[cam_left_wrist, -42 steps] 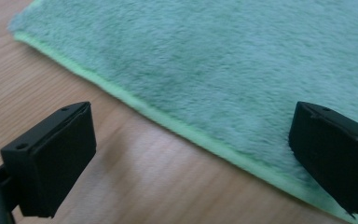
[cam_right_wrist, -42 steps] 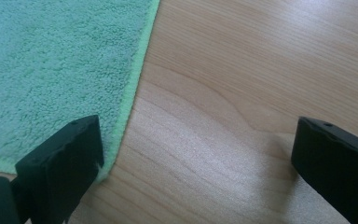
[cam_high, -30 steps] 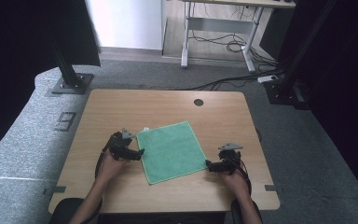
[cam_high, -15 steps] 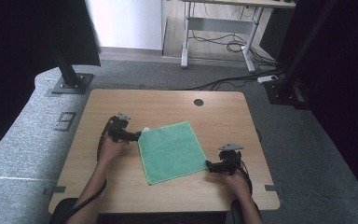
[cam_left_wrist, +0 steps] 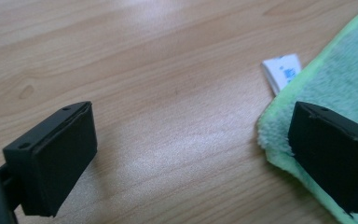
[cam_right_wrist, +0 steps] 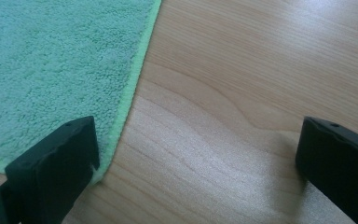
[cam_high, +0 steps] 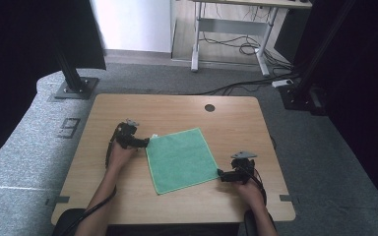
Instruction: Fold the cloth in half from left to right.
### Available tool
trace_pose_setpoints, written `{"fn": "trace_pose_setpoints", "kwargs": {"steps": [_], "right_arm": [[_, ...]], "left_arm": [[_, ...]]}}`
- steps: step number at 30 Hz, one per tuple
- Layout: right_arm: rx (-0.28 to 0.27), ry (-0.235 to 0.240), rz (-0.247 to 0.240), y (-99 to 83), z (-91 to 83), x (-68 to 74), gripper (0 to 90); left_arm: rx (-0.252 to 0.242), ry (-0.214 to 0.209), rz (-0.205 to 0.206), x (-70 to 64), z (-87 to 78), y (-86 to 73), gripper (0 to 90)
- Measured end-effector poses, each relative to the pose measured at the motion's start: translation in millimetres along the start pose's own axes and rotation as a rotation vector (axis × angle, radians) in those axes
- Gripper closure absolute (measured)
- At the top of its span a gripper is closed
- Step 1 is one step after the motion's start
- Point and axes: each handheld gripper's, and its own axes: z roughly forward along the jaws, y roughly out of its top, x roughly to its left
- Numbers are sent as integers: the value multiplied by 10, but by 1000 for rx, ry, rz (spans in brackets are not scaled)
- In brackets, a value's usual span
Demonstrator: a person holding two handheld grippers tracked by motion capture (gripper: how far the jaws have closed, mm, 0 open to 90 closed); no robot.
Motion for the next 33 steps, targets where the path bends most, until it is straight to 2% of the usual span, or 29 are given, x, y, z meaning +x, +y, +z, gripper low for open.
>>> {"fn": "trace_pose_setpoints", "kwargs": {"steps": [2, 5, 11, 15, 24, 33], "right_arm": [[1, 1, -3, 1, 1, -3, 0], [0, 7, -6, 3, 4, -7, 0], [14, 12, -10, 24, 3, -8, 2], [12, 18, -32, 45, -23, 13, 14], [-17, 93, -24, 135, -97, 114, 23], [-10, 165, -68, 219, -106, 307, 28]], "left_arm": [[4, -9, -12, 13, 5, -1, 8], [0, -14, -9, 24, 9, -6, 2], [0, -7, -15, 16, 7, -10, 2], [-1, -3, -18, 12, 4, -12, 4], [-4, -1, -23, 7, -3, -20, 12], [-14, 2, -23, -2, -57, -74, 51]]}}
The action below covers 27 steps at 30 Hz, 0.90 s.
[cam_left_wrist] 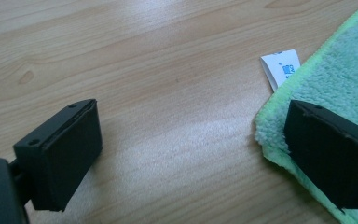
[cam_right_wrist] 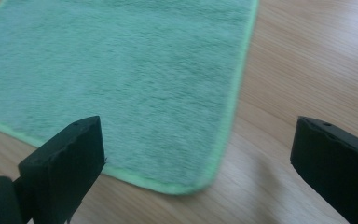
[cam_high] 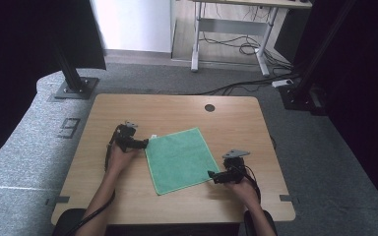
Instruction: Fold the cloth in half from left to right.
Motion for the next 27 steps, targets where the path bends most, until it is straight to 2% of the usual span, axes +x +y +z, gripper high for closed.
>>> {"fn": "trace_pose_setpoints", "kwargs": {"steps": [7, 14, 19, 27], "right_arm": [[14, 62, -62, 96, 84, 220, 61], [21, 132, -103, 185, 195, 445, 71], [43, 182, -142, 240, 298, 628, 75], [74, 253, -197, 291, 426, 891, 133]], "left_arm": [[0, 0, -1, 1, -4, -5, 50], [0, 1, -2, 1, -4, -4, 50], [1, 1, -1, 1, -5, -5, 50], [3, 3, -2, 3, -2, -2, 43]]}}
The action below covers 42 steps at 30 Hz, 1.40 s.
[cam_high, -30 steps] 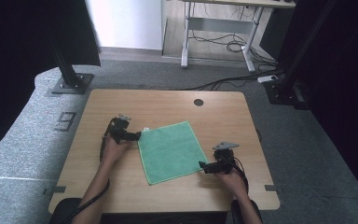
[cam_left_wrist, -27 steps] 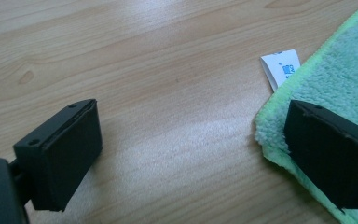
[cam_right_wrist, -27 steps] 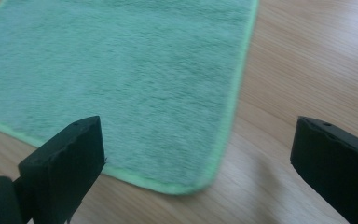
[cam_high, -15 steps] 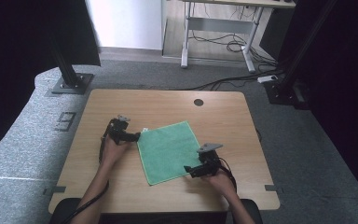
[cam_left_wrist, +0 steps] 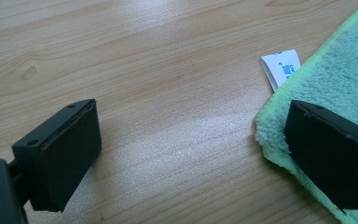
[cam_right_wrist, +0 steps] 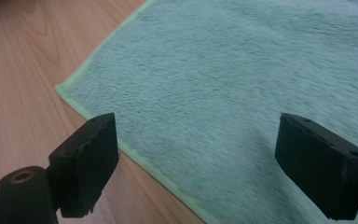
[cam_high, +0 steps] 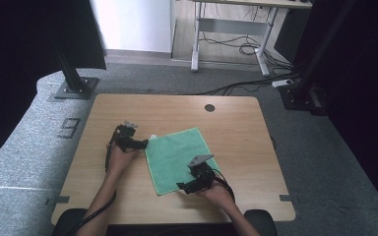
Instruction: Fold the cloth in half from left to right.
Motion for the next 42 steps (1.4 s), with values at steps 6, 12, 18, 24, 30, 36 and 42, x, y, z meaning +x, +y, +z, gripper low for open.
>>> {"fn": "trace_pose_setpoints", "kwargs": {"steps": [6, 12, 18, 24, 30, 36, 42], "right_arm": [[7, 38, -32, 70, 105, 133, 168], [6, 86, -77, 159, 199, 315, 252], [15, 141, -121, 239, 290, 493, 354], [43, 186, -166, 304, 352, 631, 504], [92, 150, -219, 315, 426, 718, 590], [78, 69, -215, 300, 424, 718, 808], [81, 66, -190, 308, 427, 697, 851]], "left_arm": [[-1, 2, -4, -1, 6, 2, 37], [-1, 2, -4, -1, 6, 2, 36], [1, 2, -4, -1, 4, 3, 36], [2, 2, -5, 0, 5, 4, 35], [1, 2, -5, 0, 5, 4, 34], [-57, -62, 55, -48, -49, -28, 331], [-72, -134, 57, -151, -59, -34, 808]]}}
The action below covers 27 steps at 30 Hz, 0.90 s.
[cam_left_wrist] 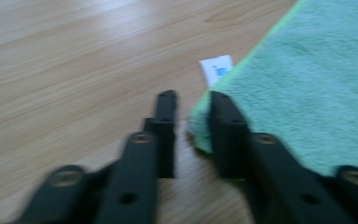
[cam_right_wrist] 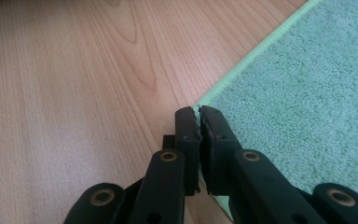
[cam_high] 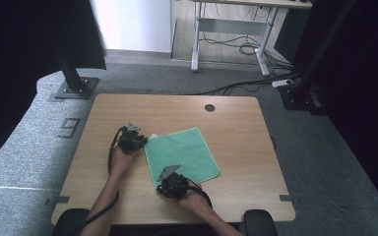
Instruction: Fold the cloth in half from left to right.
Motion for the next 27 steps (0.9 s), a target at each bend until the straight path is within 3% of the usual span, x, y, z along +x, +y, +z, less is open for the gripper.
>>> {"fn": "trace_pose_setpoints", "kwargs": {"steps": [1, 4, 11, 15, 21, 27], "right_arm": [[0, 4, 1, 3, 2, -2, 851], [1, 14, 0, 22, 15, 7, 852], [-2, 50, -23, 175, 100, 132, 855], [-24, 42, -54, 269, 32, 179, 855], [-74, 21, -28, 268, -207, 65, 856], [-93, 3, 16, 137, -357, -74, 858]], "left_arm": [[1, -2, -13, -2, 1, 2, 850], [0, -20, -41, 37, -15, -5, 868], [-7, -16, -69, 131, -160, -51, 871], [-27, -14, -69, 158, -242, -30, 869], [-58, -26, -69, 110, -236, 106, 868], [-71, -36, -39, -4, -184, 268, 870]]}}
